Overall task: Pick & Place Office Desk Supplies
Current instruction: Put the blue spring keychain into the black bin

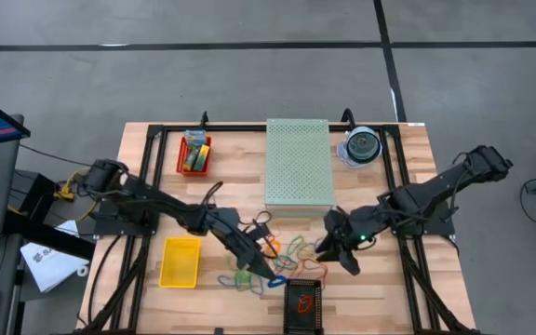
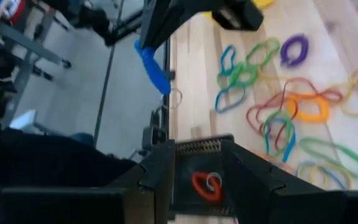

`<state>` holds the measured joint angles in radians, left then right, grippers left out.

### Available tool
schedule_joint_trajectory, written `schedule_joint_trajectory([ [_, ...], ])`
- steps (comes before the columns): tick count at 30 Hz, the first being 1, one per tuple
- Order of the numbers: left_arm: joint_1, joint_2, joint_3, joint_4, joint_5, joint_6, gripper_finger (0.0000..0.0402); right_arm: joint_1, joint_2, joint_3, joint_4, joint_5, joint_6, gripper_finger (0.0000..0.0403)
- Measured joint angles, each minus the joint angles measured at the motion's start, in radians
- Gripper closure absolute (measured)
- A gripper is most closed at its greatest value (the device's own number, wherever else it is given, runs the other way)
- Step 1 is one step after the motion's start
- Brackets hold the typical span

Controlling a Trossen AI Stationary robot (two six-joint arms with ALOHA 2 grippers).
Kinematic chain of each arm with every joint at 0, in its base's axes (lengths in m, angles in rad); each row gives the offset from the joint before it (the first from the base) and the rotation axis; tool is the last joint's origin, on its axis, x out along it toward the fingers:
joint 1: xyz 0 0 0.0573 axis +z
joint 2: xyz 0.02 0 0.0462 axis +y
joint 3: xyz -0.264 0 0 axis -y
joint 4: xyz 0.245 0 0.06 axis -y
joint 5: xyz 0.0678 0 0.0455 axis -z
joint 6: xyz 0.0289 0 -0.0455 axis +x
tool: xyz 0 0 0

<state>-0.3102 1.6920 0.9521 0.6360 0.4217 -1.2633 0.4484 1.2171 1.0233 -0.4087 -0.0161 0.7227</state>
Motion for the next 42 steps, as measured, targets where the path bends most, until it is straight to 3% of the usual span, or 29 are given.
schedule_joint_trajectory([
  [19,-0.094,0.279,0.212,-0.081,-0.135,0.001,0.04,0.121,0.0,0.0,-0.058,0.013,0.061,0.0274],
  [27,-0.093,0.307,0.238,-0.079,-0.171,-0.002,0.0391,0.128,0.0,0.0,-0.064,0.014,0.082,0.0274],
  [31,-0.093,0.304,0.238,-0.081,-0.182,0.0,0.0352,0.128,0.0,0.0,-0.064,0.014,0.082,0.0274],
  [42,-0.093,0.302,0.237,-0.041,-0.182,0.01,0.0189,0.128,0.0,0.0,-0.063,0.014,0.082,0.0274],
])
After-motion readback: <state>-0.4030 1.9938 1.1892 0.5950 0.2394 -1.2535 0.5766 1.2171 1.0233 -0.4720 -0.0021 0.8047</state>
